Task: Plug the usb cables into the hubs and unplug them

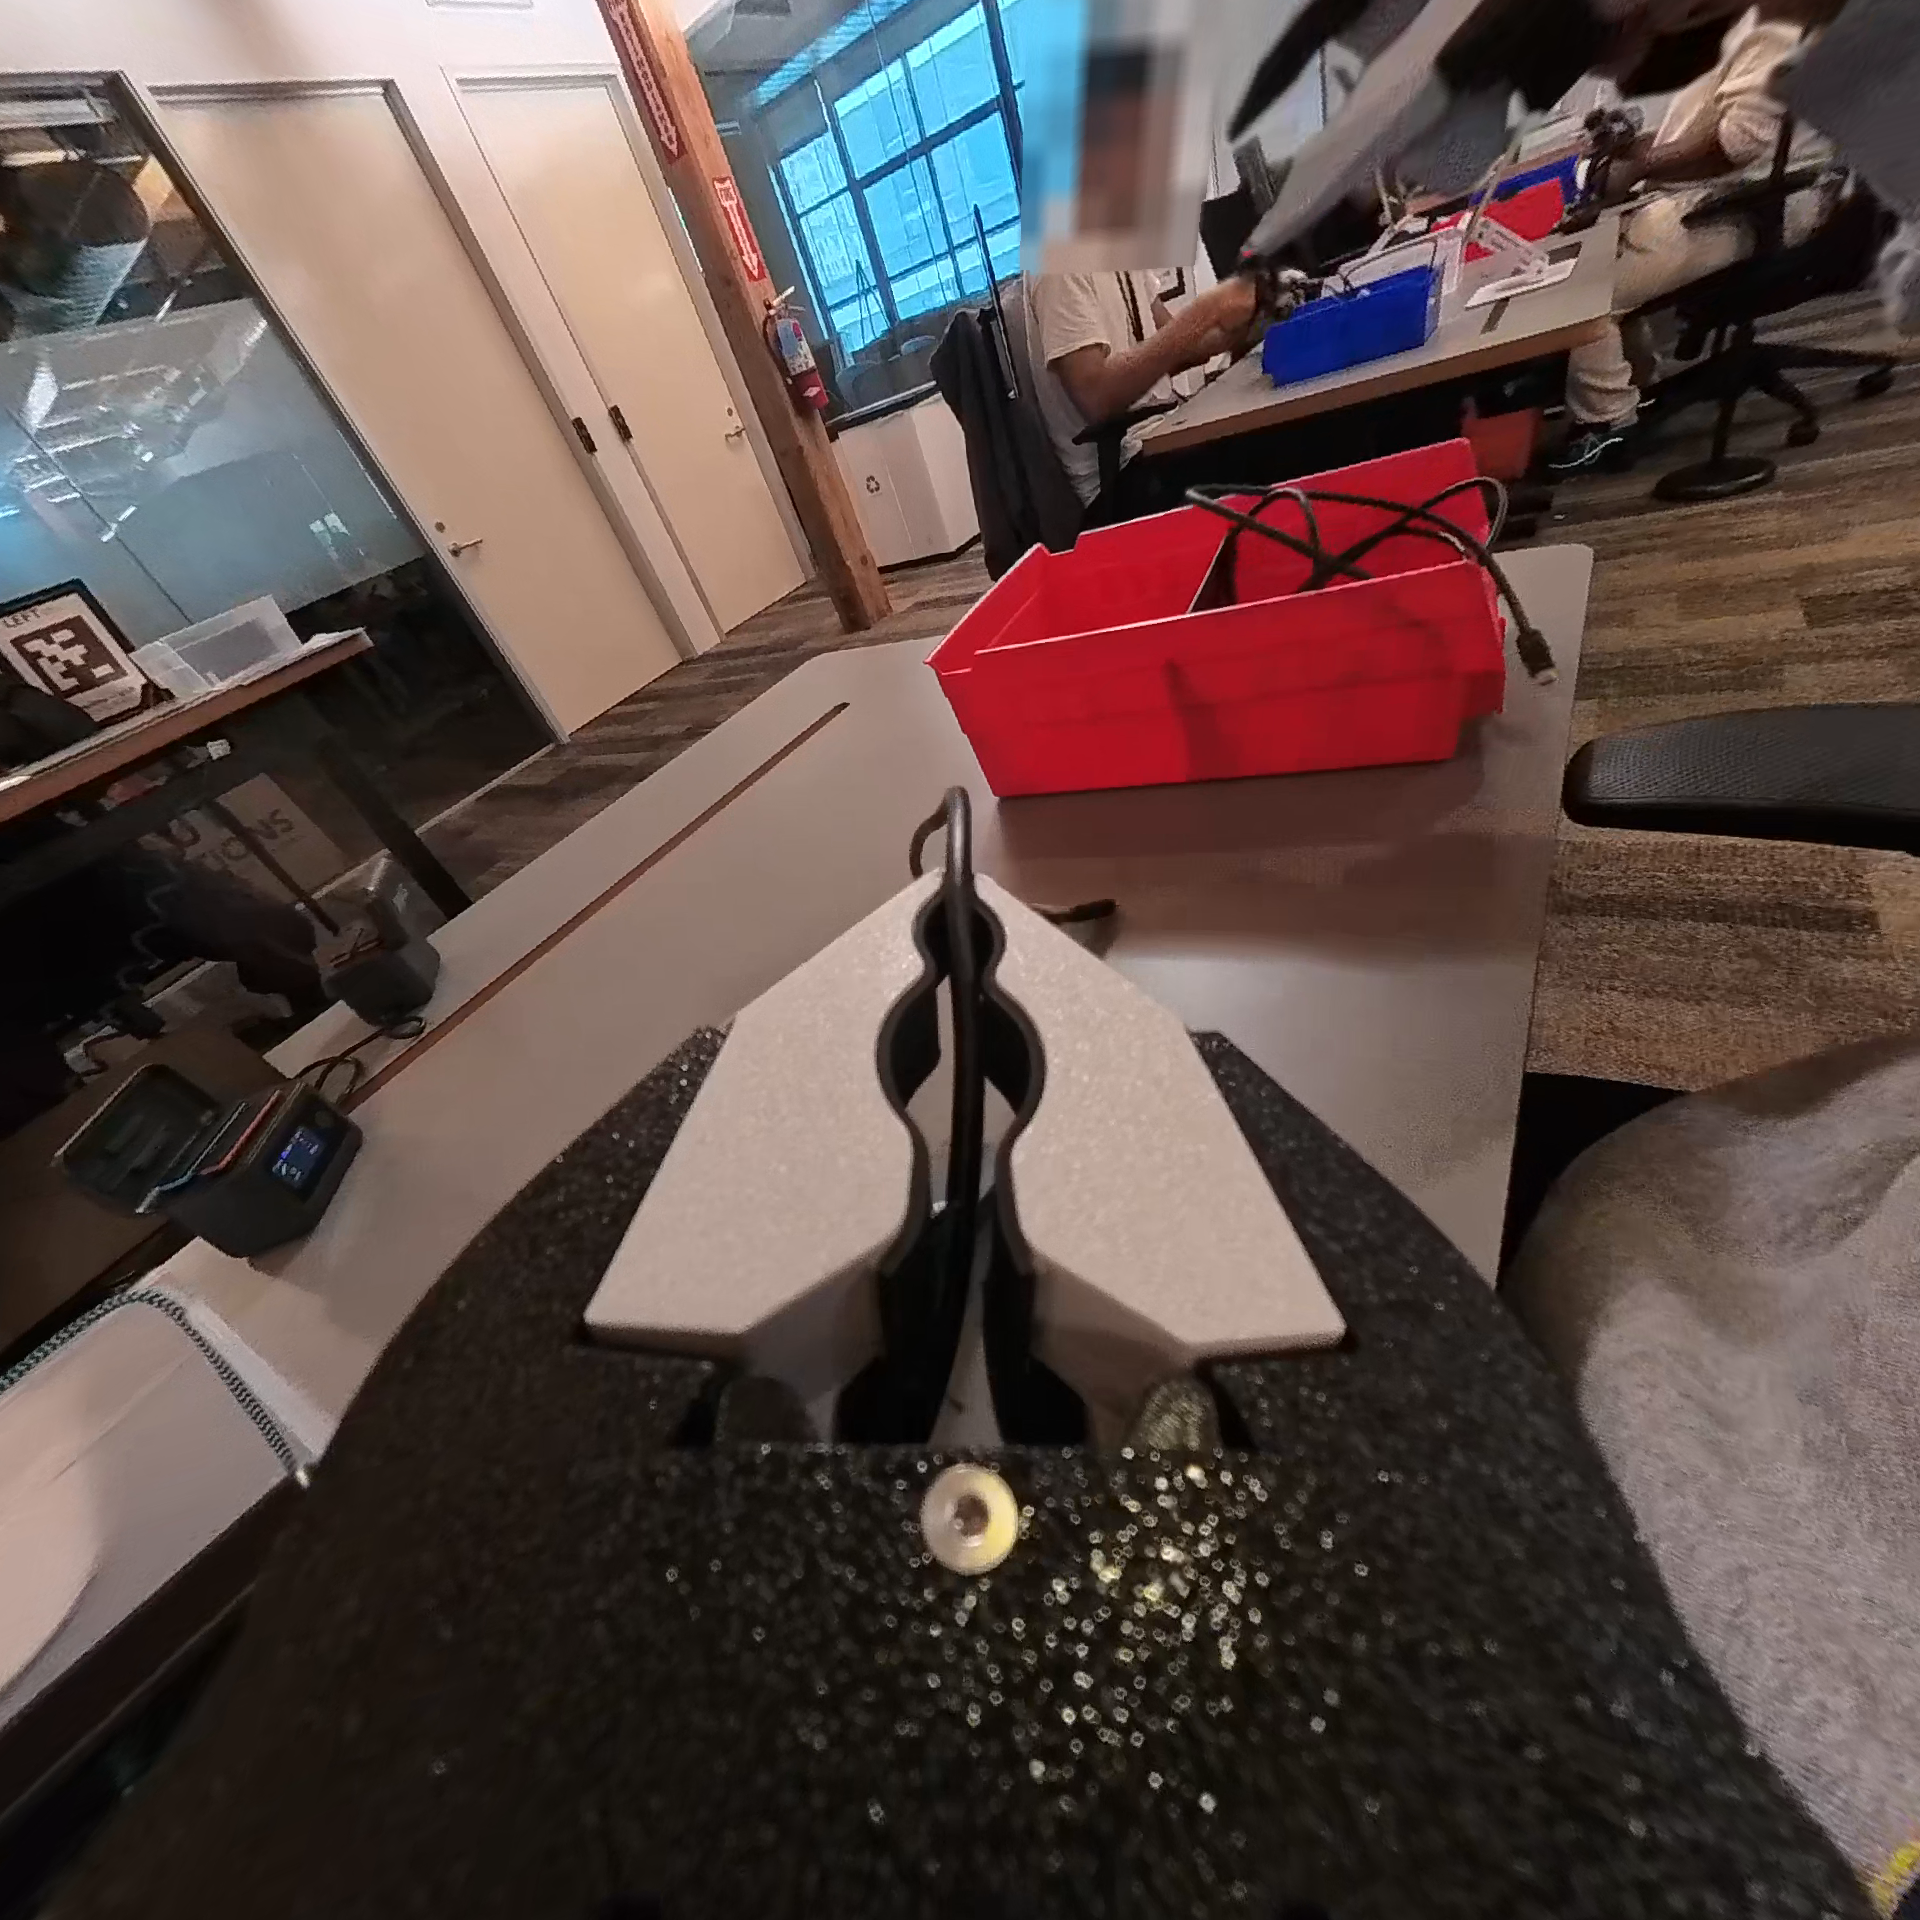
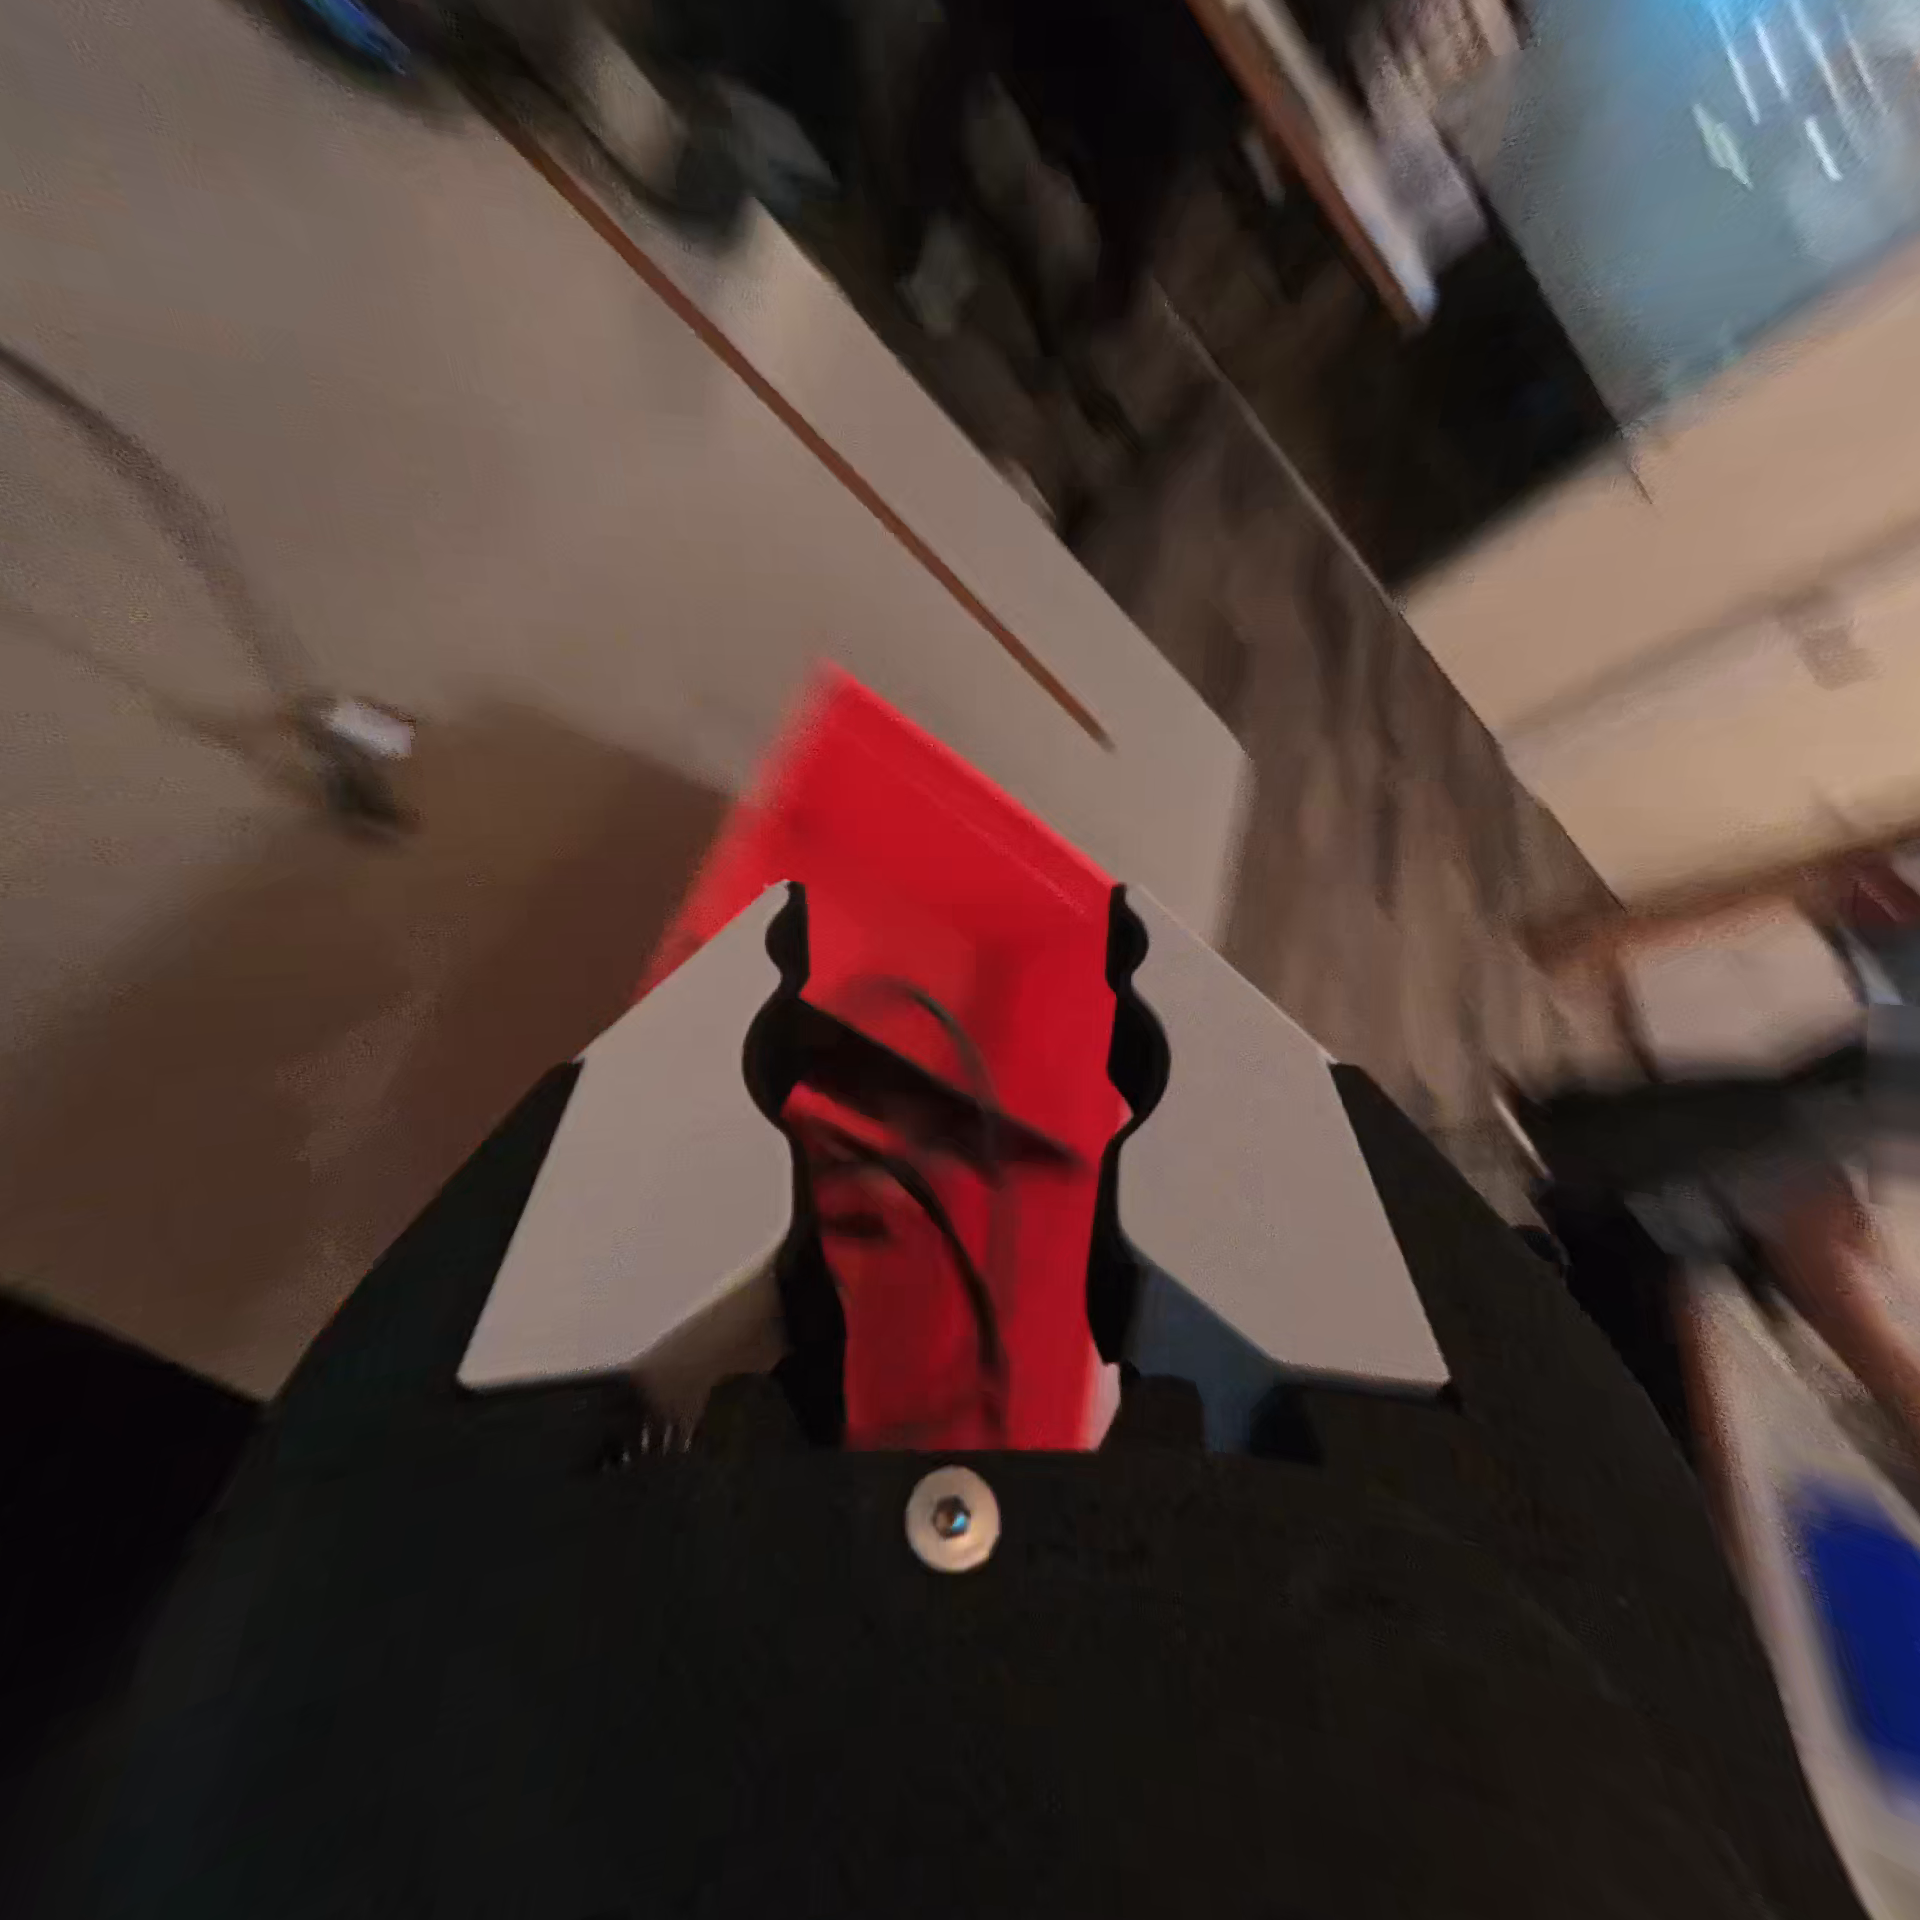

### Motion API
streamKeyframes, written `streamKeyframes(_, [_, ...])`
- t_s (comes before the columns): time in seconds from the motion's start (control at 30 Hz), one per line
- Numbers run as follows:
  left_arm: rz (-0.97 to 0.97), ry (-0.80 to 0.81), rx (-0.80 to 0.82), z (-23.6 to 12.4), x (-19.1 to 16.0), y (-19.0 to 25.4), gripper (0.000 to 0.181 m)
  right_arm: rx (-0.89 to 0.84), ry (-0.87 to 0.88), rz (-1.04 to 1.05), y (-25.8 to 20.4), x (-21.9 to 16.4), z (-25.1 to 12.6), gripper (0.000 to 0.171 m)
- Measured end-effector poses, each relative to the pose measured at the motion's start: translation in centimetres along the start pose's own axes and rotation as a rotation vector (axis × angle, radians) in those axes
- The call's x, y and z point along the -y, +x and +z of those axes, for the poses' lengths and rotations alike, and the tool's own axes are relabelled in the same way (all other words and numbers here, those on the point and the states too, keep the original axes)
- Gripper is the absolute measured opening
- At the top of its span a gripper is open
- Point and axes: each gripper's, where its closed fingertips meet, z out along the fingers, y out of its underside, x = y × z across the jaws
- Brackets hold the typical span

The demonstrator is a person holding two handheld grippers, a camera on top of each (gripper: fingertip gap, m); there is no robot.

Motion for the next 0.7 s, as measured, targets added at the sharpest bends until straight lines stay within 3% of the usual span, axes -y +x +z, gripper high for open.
streamKeyframes(0.07, [0.002, -0.005, -0.010, 0.2, -0.1, 0.3, 0.000, 0.254, 0.248, -0.058, -8.1, 5.8, -1.4, 0.048])
streamKeyframes(0.13, [0.003, -0.009, -0.023, 0.4, -0.3, 0.7, 0.000, 0.439, 0.361, -0.180, -16.0, 8.8, -1.9, 0.047])
streamKeyframes(0.2, [0.005, -0.013, -0.037, 0.6, -0.4, 1.1, 0.000, 0.480, 0.369, -0.352, -21.8, 9.9, -0.5, 0.047])
streamKeyframes(0.3, [0.009, -0.018, -0.060, 0.7, -0.5, 1.6, 0.000, 0.408, 0.400, -0.587, -26.7, 11.3, 2.3, 0.043])
streamKeyframes(0.37, [0.016, -0.018, -0.086, 0.7, -0.3, 2.1, 0.000, 0.380, 0.413, -0.688, -28.5, 11.8, 3.9, 0.032])
streamKeyframes(0.43, [0.024, -0.024, -0.127, 0.7, -0.3, 2.8, 0.000, 0.307, 0.410, -0.782, -28.6, 11.9, 5.3, 0.002])
streamKeyframes(0.57, [0.007, -0.103, -0.187, 1.5, -1.4, 4.1, 0.012, 0.379, 0.335, -0.757, -27.9, 10.5, 6.1, 0.000])
streamKeyframes(0.7, [-0.072, -0.065, -0.390, 0.4, 0.3, 6.7, 0.028, 0.320, 0.211, -0.733, -24.0, 7.9, 7.1, 0.000])
